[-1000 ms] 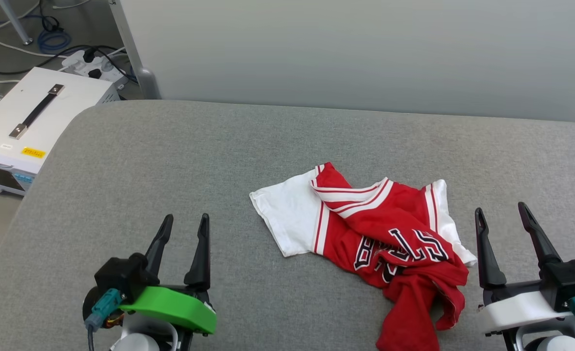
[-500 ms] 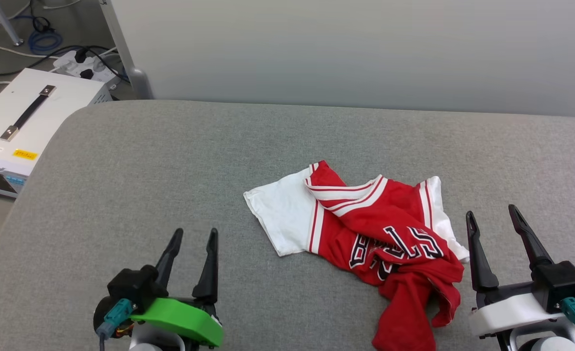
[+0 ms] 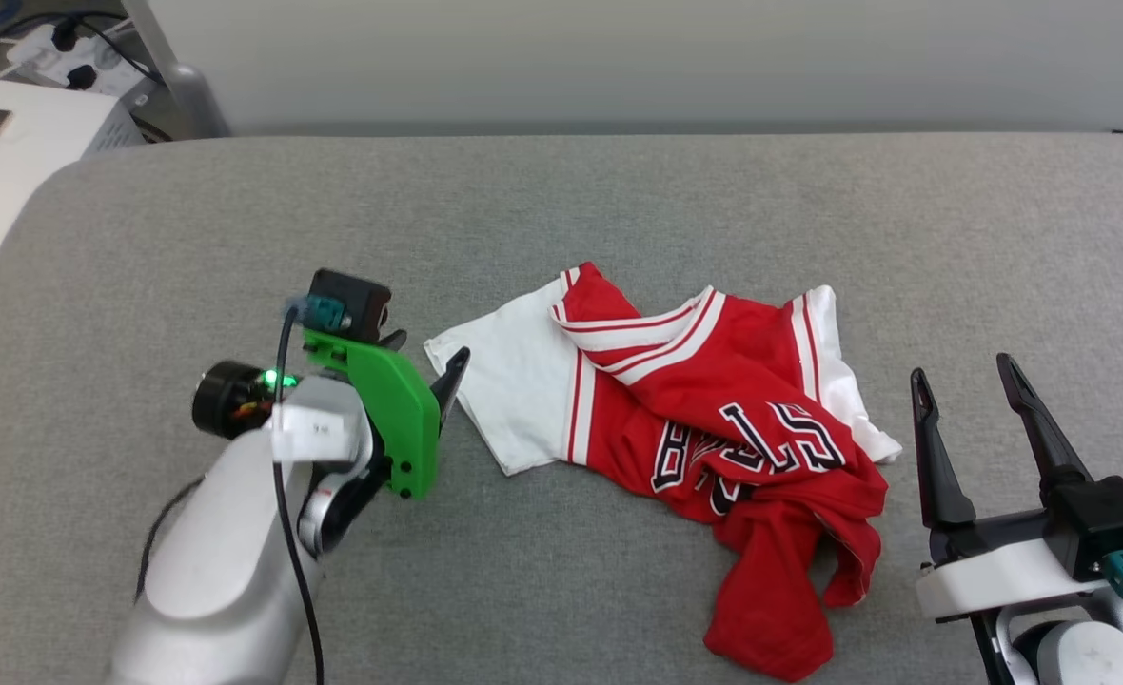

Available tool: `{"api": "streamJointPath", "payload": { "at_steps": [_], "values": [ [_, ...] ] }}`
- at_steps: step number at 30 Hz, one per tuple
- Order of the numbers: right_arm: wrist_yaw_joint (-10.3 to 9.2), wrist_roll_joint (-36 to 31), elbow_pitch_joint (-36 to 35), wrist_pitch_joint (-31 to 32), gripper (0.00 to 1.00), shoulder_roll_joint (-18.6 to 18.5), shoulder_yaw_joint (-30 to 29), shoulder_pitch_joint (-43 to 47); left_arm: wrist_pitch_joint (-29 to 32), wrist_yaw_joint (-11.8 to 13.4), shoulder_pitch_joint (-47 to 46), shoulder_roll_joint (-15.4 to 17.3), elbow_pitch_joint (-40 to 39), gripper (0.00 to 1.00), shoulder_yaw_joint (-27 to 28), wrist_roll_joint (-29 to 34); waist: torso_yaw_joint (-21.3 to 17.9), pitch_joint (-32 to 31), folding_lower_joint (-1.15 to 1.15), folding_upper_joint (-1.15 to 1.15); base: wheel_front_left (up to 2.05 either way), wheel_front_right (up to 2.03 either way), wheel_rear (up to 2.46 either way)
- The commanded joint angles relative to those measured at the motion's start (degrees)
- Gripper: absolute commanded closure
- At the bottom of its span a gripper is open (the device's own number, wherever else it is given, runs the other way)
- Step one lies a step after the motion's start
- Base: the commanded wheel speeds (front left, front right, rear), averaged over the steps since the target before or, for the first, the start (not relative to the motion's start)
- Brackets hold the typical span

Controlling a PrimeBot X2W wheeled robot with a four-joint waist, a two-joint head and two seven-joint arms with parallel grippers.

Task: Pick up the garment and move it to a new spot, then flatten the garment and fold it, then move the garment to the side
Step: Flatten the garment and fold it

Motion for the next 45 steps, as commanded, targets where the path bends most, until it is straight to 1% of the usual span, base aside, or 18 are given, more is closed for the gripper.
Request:
{"api": "streamJointPath", "payload": {
  "at_steps": [1, 4, 6, 8, 11, 14, 21, 24, 25, 26, 29, 36, 39, 41, 45],
  "values": [
    [-0.04, -0.48, -0.27, -0.52, 0.0, -0.13, 0.04, -1.24, 3.4, -0.29, -3.02, 1.08, 0.75, 0.0, -0.92, -1.21, -2.48, 3.13, 0.0, 0.0, 0.0, 0.0, 0.0],
    [-0.04, -0.39, -0.5, -0.52, 0.0, -0.09, 0.39, -2.5, 11.13, -0.31, -8.72, 2.62, 3.57, 0.0, -1.7, -4.11, -3.83, 5.1, 0.0, 0.0, 0.0, 0.0, 0.0],
    [-0.04, -0.38, -0.63, -0.52, 0.0, -0.02, 0.65, -3.13, 15.19, -0.31, -11.43, 3.19, 5.83, 0.0, -2.08, -6.0, -4.65, 6.15, 0.0, 0.0, 0.0, 0.0, 0.0],
    [-0.04, -0.29, -0.63, -0.52, 0.0, 0.06, 0.89, -3.73, 18.42, -0.31, -13.52, 3.96, 7.98, 0.0, -2.79, -7.21, -5.46, 7.11, 0.0, 0.0, 0.0, 0.0, 0.0],
    [-0.04, -0.19, -0.56, -0.52, 0.0, 0.15, 1.06, -4.58, 21.32, -0.32, -15.45, 4.33, 10.86, 0.0, -3.07, -9.14, -6.47, 8.3, 0.0, 0.0, 0.0, 0.0, 0.0],
    [-0.04, -0.05, -0.56, -0.52, 0.0, 0.24, 1.06, -5.29, 21.6, -0.32, -17.04, 5.13, 13.2, 0.0, -3.72, -8.84, -7.29, 9.32, 0.0, 0.0, 0.0, 0.0, 0.0],
    [-0.04, 0.03, -0.6, -0.52, 0.0, 0.38, 1.21, -5.88, 18.99, -0.32, -18.52, 6.28, 18.84, 0.0, -6.39, -5.72, -8.14, 10.38, 0.0, 0.0, 0.0, 0.0, 0.0],
    [-0.04, 0.01, -0.64, -0.52, 0.0, 0.41, 1.18, -5.99, 18.35, -0.32, -18.22, 5.72, 21.19, 0.0, -7.38, -6.25, -8.17, 10.54, 0.0, 0.0, 0.0, 0.0, 0.0],
    [-0.04, 0.0, -0.67, -0.52, 0.0, 0.42, 1.12, -5.98, 19.0, -0.32, -17.88, 5.24, 21.82, 0.15, -7.83, -7.39, -8.09, 10.55, 0.0, 0.0, 0.0, 0.0, 0.0],
    [-0.04, -0.01, -0.67, -0.52, 0.0, 0.43, 1.04, -5.99, 19.42, -0.32, -17.66, 5.04, 22.01, 1.0, -8.39, -8.14, -7.99, 10.56, 0.0, 0.0, 0.0, 0.0, 0.0],
    [-0.04, -0.12, -0.61, -0.52, 0.0, 0.44, 0.79, -6.02, 18.81, -0.32, -17.24, 5.42, 22.35, 1.0, -9.37, -9.95, -7.48, 10.45, 0.0, 0.0, 0.0, 0.0, 0.0],
    [-0.04, -0.43, -0.26, -0.52, 0.0, 0.45, 0.14, -5.45, 11.77, -0.25, -17.06, 7.71, 24.03, 1.0, -6.79, -11.7, -5.46, 8.21, 0.0, 0.0, 0.0, 0.0, 0.0],
    [-0.04, -0.39, 0.17, -0.52, 0.0, 0.46, -0.35, -4.9, 8.71, 0.15, -16.16, 9.62, 23.89, 1.0, -4.87, -12.53, -4.21, 6.77, 0.0, 0.0, 0.0, 0.0, 0.0],
    [-0.04, -0.41, 0.46, -0.52, 0.0, 0.46, -0.53, -4.44, 7.19, 0.9, -15.08, 10.73, 23.13, 1.0, -3.74, -13.0, -3.2, 5.74, 0.0, 0.0, 0.0, 0.0, 0.0],
    [-0.04, -0.52, 0.64, -0.52, 0.0, 0.46, -0.86, -3.48, 5.17, 1.65, -11.78, 13.43, 21.35, 1.0, -1.82, -14.08, -1.2, 4.13, 0.0, 0.0, 0.0, 0.0, 0.0]
  ]
}}
